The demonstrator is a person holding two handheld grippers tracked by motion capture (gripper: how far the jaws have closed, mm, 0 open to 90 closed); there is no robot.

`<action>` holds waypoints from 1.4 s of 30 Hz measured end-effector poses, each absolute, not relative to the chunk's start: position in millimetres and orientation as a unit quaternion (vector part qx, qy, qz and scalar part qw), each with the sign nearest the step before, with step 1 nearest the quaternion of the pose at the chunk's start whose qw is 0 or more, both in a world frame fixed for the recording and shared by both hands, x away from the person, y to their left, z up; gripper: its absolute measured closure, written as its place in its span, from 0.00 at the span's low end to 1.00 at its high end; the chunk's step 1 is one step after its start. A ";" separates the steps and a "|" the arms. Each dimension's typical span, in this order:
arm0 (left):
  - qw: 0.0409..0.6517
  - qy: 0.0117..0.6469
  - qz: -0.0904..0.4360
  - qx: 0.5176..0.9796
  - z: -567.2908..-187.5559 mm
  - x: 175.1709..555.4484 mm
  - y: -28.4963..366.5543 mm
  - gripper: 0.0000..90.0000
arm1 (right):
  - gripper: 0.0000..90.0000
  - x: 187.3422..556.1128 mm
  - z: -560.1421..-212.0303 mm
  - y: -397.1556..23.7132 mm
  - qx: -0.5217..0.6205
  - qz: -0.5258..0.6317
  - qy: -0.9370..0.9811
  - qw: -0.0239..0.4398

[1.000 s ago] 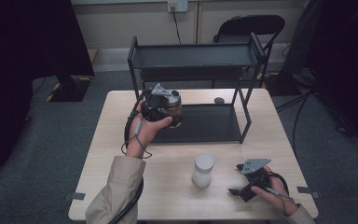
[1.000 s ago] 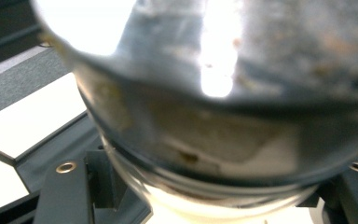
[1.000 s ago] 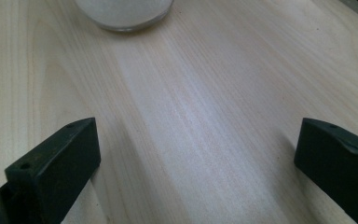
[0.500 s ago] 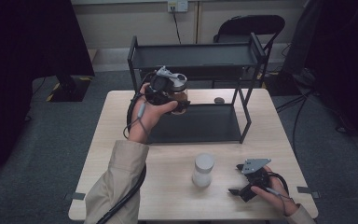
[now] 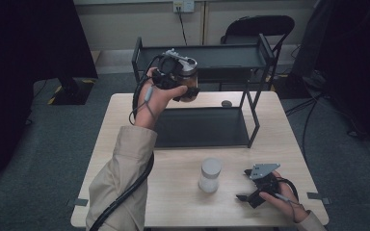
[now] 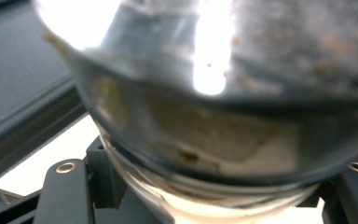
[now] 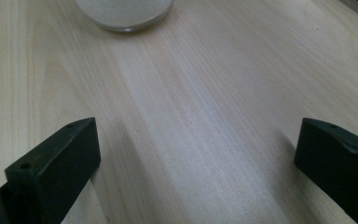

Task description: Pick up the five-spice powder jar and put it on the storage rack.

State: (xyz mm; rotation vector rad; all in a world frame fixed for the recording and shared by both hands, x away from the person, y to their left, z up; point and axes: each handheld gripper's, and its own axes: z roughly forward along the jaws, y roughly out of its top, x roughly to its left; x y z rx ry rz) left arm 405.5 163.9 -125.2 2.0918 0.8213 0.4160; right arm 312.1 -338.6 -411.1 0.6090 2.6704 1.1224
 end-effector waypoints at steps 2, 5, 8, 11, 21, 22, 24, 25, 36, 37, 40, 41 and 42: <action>0.416 0.328 0.164 0.832 -122.4 408.2 163.5 0.34 | 0.00 312.1 -411.1 -338.6 0.205 0.378 0.898 0.091; 0.416 0.329 0.167 0.831 -117.7 410.8 162.9 0.34 | 0.00 312.1 -411.2 -338.7 0.205 0.378 0.898 0.091; 0.418 0.331 0.170 0.829 -111.6 412.8 163.2 0.34 | 0.00 312.1 -411.1 -338.7 0.205 0.378 0.898 0.091; 0.416 0.333 0.174 0.828 -104.3 415.3 163.5 0.34 | 0.00 312.1 -411.1 -338.6 0.205 0.377 0.898 0.090; 0.412 0.344 0.181 0.824 -89.4 425.7 165.8 0.34 | 0.00 312.1 -411.0 -338.6 0.205 0.377 0.898 0.090; 0.410 0.347 0.183 0.824 -88.2 427.6 165.3 0.34 | 0.00 312.1 -411.0 -338.6 0.205 0.377 0.898 0.090; 0.409 0.352 0.186 0.821 -86.9 431.0 165.1 0.34 | 0.00 312.1 -411.0 -338.6 0.205 0.377 0.898 0.090; 0.411 0.355 0.187 0.819 -86.9 432.3 165.2 0.34 | 0.00 312.1 -411.0 -338.7 0.205 0.377 0.898 0.090; 0.401 0.377 0.198 0.811 -80.4 455.1 162.8 0.34 | 0.00 312.5 -411.1 -339.0 0.204 0.378 0.899 0.090; 0.400 0.380 0.198 0.810 -80.3 458.1 163.2 0.34 | 0.00 312.5 -411.2 -339.0 0.204 0.378 0.899 0.090; 0.395 0.386 0.205 0.808 -81.2 463.3 161.8 0.34 | 0.00 312.4 -411.1 -339.0 0.204 0.378 0.899 0.090; 0.395 0.388 0.207 0.807 -82.3 465.9 161.4 0.34 | 0.00 312.4 -411.2 -339.0 0.204 0.378 0.899 0.090; 0.394 0.389 0.205 0.807 -82.6 468.4 161.7 0.34 | 0.00 312.4 -411.1 -339.0 0.204 0.378 0.899 0.090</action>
